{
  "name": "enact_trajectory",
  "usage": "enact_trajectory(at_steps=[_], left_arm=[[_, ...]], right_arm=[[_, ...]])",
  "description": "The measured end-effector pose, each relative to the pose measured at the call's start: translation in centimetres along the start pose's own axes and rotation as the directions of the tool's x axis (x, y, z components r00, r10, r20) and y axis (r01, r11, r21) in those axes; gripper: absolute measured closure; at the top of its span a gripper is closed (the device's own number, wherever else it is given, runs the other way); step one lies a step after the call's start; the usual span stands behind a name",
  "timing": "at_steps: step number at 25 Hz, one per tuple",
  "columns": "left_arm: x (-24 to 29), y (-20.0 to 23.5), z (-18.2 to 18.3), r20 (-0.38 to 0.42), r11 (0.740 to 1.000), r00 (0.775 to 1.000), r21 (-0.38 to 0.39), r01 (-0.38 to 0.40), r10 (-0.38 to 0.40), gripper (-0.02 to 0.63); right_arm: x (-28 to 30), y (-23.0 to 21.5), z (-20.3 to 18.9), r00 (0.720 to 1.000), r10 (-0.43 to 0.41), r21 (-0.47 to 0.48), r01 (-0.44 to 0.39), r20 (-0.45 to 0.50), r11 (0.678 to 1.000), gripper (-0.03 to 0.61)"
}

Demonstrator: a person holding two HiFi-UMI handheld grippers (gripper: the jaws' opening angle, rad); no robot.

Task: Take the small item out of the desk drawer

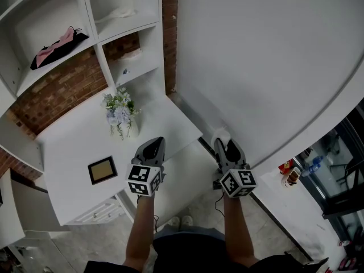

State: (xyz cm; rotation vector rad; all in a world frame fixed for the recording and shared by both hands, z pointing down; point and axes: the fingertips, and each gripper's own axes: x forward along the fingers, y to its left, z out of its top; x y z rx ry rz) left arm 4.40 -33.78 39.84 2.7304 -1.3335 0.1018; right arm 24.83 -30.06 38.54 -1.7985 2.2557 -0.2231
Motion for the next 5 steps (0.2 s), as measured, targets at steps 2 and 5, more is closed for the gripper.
enact_trajectory(at_steps=[2,5], left_arm=[[0.06,0.03,-0.16,-0.004,1.000,1.000,0.000,0.002,-0.002,0.604],[0.13,-0.04,-0.36,-0.006,1.000,1.000,0.001,0.006,-0.006,0.604]], right_arm=[[0.04,0.08,-0.09,1.000,-0.002,-0.003,0.002,-0.006,1.000,0.419],[0.01,0.21,-0.16,1.000,-0.004,-0.003,0.004,-0.012,1.000,0.419]])
